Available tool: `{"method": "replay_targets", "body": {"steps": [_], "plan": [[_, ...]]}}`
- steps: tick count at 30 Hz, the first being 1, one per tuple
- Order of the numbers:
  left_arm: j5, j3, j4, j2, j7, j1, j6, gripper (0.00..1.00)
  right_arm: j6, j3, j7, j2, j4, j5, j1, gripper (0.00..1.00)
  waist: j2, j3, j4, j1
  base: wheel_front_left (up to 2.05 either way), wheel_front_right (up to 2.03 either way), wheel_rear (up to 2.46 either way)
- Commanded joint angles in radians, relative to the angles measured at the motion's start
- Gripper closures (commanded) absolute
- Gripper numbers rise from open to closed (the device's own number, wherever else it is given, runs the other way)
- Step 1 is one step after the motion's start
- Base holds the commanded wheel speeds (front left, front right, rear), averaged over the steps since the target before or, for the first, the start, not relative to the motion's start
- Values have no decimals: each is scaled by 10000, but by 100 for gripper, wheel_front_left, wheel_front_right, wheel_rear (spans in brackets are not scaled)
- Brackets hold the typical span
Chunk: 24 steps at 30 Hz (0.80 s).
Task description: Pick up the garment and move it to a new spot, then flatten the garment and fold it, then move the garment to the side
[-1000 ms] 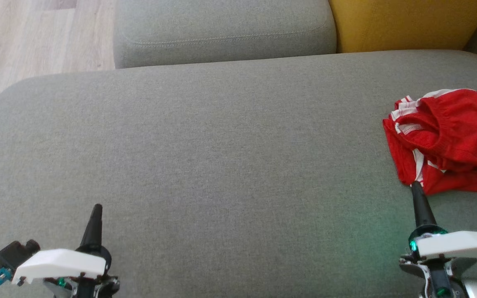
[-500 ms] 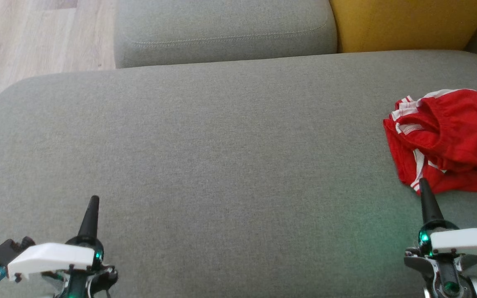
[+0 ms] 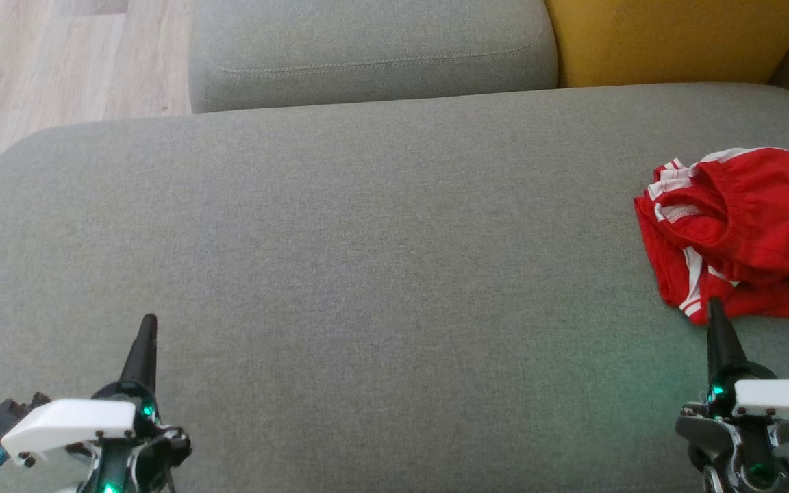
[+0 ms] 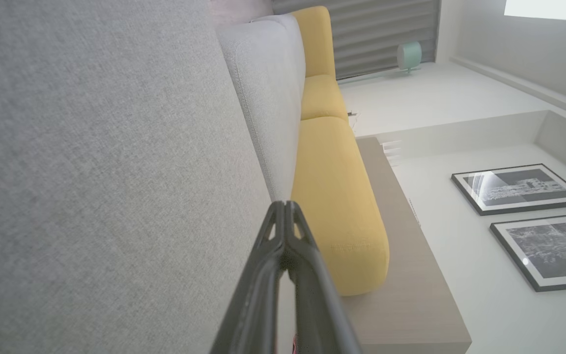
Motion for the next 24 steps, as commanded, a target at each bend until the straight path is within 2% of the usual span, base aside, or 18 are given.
{"method": "replay_targets", "body": {"steps": [1, 15, 24], "plan": [[-315, 465, -258, 42, 101, -653, -103, 100, 69, 135, 98, -182, -257, 375, -648, 100, 0, 0, 2, 0, 0, 0, 0], [-1828, 895, -75, -144, 517, -938, -410, 100, 77, -72, 190, -173, 39, 1990, -905, 100, 0, -5, 12, 0, 0, 0, 0], [-1834, 933, -70, -169, 549, -946, -416, 100, 77, -110, 219, -148, 48, 1993, -913, 100, 0, -5, 12, 0, 0, 0, 0]]}}
